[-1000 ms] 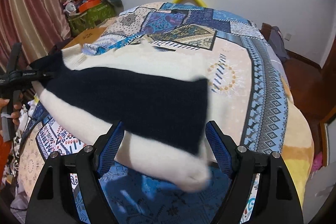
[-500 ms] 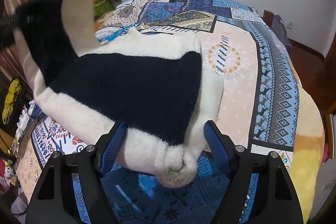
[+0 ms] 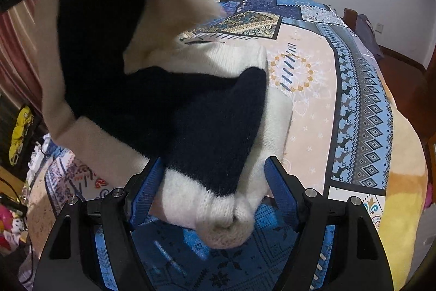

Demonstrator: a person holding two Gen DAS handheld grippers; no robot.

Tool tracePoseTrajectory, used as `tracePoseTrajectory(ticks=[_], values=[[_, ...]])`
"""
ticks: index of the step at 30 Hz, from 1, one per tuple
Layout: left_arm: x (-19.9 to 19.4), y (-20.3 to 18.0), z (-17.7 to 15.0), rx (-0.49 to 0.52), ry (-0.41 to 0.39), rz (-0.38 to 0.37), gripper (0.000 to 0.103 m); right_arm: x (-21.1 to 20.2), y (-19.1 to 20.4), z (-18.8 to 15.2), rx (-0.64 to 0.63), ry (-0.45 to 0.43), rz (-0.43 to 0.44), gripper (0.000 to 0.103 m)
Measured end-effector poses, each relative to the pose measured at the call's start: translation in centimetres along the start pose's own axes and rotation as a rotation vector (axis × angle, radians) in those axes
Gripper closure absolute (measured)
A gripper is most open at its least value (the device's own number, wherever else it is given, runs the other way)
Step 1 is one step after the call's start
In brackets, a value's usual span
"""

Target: Fold small clothes

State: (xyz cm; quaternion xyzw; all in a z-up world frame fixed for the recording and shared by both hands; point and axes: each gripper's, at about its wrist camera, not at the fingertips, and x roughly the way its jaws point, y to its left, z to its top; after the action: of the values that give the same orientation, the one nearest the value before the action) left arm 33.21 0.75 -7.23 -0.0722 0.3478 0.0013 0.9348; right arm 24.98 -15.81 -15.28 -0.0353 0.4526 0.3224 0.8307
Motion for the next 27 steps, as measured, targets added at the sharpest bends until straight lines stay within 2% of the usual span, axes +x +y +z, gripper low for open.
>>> tracePoseTrajectory(ticks=[4, 8, 13, 18, 20, 23, 27], values=[[1.1, -1.2, -2.0, 0.063, 0.072, -0.038, 0.08, -1.3, -0.7, 1.0, 0.019, -0.048, 0.024, 0.03], [1.3, -1.6, -3.7, 0.111, 0.117, -0.066, 0.08, -1.2, -1.5, 3.0, 0.03, -0.057, 0.044, 0.03], [1.0, -1.0, -3.9, 0.084, 0.143, -0.101, 0.08, 0.5, -2.1, 5.2, 0.026, -0.036, 0.064, 0.03], [1.3, -0.5, -4.1, 0.078, 0.164, -0.125, 0.08, 1.1, -2.4, 7.1, 0.011, -0.065, 0.033, 0.03], [1.4, -0.6, -4.3, 0.08, 0.166, -0.129, 0.08, 0.9, -2.6, 7.9, 0.015, -0.094, 0.01, 0.03], [1.9, -0.9, -4.6, 0.078, 0.179, -0.142, 0.078, 0.0, -3.0, 9.0, 0.025, -0.162, -0.034, 0.036], [3.1, -1.9, -5.7, 0.084, 0.221, -0.17, 0.072, -1.2, -4.1, 9.9, 0.058, -0.224, -0.071, 0.038]])
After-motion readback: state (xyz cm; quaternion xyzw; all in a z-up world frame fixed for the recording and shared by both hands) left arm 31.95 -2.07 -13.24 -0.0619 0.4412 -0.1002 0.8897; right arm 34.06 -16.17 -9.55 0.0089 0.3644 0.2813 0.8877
